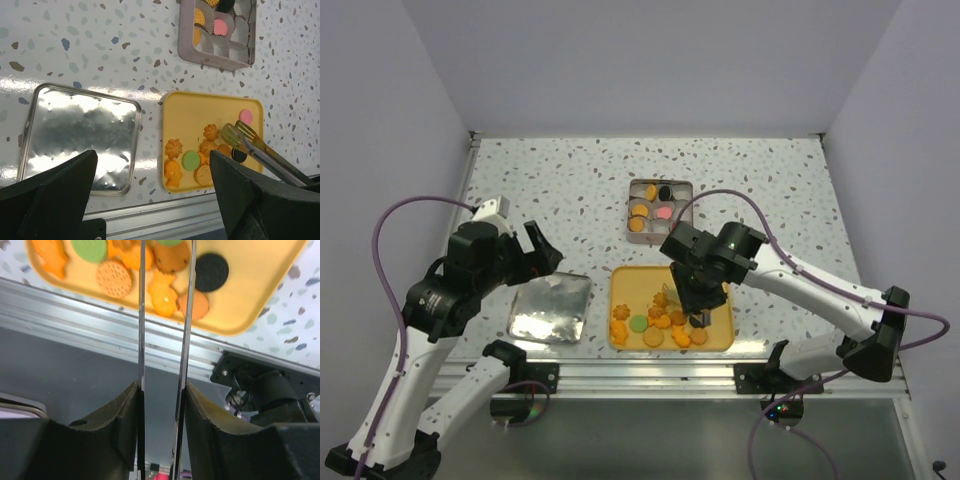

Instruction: Pack the cookies

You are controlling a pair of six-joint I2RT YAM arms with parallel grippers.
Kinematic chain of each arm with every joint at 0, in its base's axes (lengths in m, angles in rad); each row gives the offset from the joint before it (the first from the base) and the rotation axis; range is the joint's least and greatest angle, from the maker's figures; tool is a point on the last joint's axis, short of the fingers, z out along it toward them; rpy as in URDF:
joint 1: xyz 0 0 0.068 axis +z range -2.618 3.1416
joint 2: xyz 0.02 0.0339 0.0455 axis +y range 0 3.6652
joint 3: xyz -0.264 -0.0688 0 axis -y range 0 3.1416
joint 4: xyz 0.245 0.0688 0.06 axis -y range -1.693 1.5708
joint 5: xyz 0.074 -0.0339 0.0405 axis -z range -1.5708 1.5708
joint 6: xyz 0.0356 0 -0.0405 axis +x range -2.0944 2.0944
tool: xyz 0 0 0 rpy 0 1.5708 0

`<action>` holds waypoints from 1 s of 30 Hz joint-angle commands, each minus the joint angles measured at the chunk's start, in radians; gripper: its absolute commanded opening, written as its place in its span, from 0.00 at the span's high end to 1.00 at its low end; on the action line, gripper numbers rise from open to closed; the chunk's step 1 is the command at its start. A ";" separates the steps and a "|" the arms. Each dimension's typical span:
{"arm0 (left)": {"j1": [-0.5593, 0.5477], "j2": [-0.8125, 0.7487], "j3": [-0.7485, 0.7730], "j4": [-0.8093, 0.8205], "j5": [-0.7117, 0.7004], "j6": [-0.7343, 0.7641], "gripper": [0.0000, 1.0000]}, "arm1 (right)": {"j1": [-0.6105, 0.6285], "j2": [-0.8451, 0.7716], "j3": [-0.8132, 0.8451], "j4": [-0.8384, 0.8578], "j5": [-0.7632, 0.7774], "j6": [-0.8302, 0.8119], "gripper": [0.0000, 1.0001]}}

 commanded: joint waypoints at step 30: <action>-0.005 -0.005 0.107 -0.028 -0.132 -0.120 0.00 | -0.325 0.426 0.546 0.118 0.034 -0.371 0.58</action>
